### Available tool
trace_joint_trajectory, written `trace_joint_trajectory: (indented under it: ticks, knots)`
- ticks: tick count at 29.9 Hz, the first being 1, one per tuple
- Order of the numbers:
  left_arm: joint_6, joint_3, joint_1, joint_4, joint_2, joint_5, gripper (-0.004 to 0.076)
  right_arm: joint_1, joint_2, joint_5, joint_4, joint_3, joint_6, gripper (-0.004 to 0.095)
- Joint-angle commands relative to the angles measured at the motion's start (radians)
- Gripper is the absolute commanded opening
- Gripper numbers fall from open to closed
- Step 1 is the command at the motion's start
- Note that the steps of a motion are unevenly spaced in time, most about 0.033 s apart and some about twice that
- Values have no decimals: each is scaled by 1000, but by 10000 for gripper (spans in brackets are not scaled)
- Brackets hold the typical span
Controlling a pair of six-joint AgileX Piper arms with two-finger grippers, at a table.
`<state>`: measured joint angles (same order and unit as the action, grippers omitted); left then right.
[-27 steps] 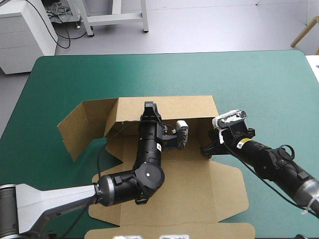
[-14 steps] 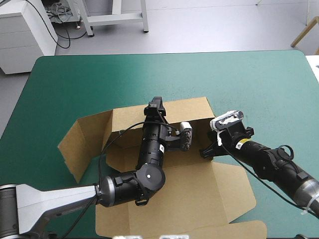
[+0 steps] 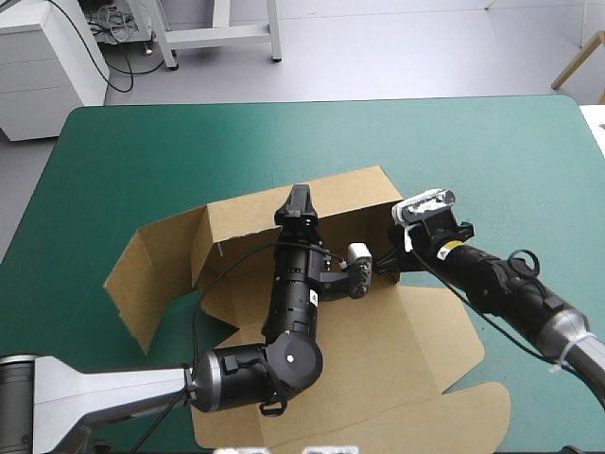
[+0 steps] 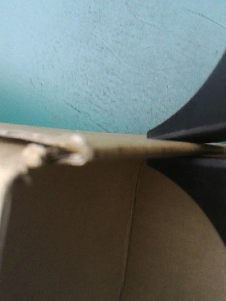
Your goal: Fold the box
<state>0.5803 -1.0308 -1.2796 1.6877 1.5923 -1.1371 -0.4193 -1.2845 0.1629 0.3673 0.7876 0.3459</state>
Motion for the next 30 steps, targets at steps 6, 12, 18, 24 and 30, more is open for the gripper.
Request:
trace_joint_trajectory:
  ticks: [6,12,18,24,30]
  knots:
    - [14,-29,-59,18,-42,-36,559,128,-147,48,4,218,-12,-10]
    - [-230,-29,-55,-289,-42,38,188,136,-161,119,-2,272,-12,-12]
    - [-672,-95,-19,-642,-42,46,12,136,-161,142,0,274,-17,-14]
    - [-962,-368,232,-1209,-42,31,11,136,-161,185,0,274,-17,-14]
    - [-1027,-648,585,-1632,-42,31,-7,136,-161,190,0,274,-17,-14]
